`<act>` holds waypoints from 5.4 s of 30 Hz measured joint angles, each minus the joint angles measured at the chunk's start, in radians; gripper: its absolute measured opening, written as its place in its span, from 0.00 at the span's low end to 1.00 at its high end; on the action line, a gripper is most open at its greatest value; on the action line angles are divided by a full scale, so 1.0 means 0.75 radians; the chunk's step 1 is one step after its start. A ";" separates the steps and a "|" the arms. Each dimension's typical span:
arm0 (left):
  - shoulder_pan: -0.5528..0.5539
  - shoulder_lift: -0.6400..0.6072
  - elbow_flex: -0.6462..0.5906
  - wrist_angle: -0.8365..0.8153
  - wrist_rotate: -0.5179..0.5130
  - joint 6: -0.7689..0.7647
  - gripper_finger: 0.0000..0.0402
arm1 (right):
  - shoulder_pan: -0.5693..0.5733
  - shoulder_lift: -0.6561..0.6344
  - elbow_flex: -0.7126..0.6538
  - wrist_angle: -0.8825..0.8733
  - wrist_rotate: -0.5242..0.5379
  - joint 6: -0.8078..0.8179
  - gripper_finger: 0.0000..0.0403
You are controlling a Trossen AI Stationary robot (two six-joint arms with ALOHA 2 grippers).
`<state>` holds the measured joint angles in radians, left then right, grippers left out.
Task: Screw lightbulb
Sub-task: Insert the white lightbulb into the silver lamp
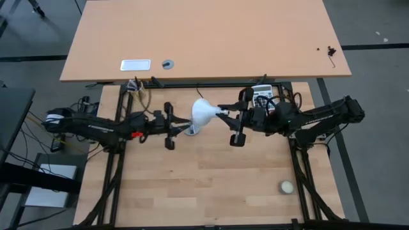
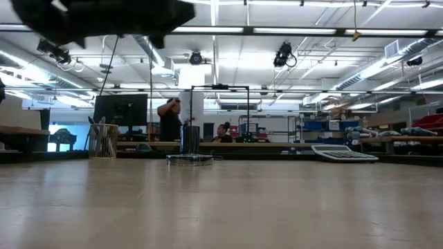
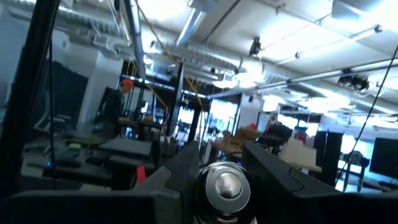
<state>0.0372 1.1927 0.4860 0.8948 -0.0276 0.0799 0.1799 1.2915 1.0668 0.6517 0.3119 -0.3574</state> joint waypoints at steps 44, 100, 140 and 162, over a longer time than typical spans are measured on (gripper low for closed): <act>-0.059 0.464 0.347 0.712 0.157 -0.002 0.23 | 0.037 -0.003 -0.015 -0.411 0.041 0.245 0.25; -0.061 0.462 0.359 0.527 0.236 -0.160 0.50 | -0.027 0.208 -0.077 -0.635 -0.024 0.505 0.27; 0.201 0.373 0.307 0.013 0.384 -0.044 0.39 | -0.017 -0.086 -0.071 -1.079 -0.026 0.486 0.20; 0.268 0.399 -0.099 0.356 0.188 -0.014 0.39 | -0.211 -0.076 -0.419 -0.601 -0.210 0.477 0.03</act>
<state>0.2385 1.4919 0.4118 1.1620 0.1131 0.0698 0.0216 1.2343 0.7523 0.2008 0.1547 0.0006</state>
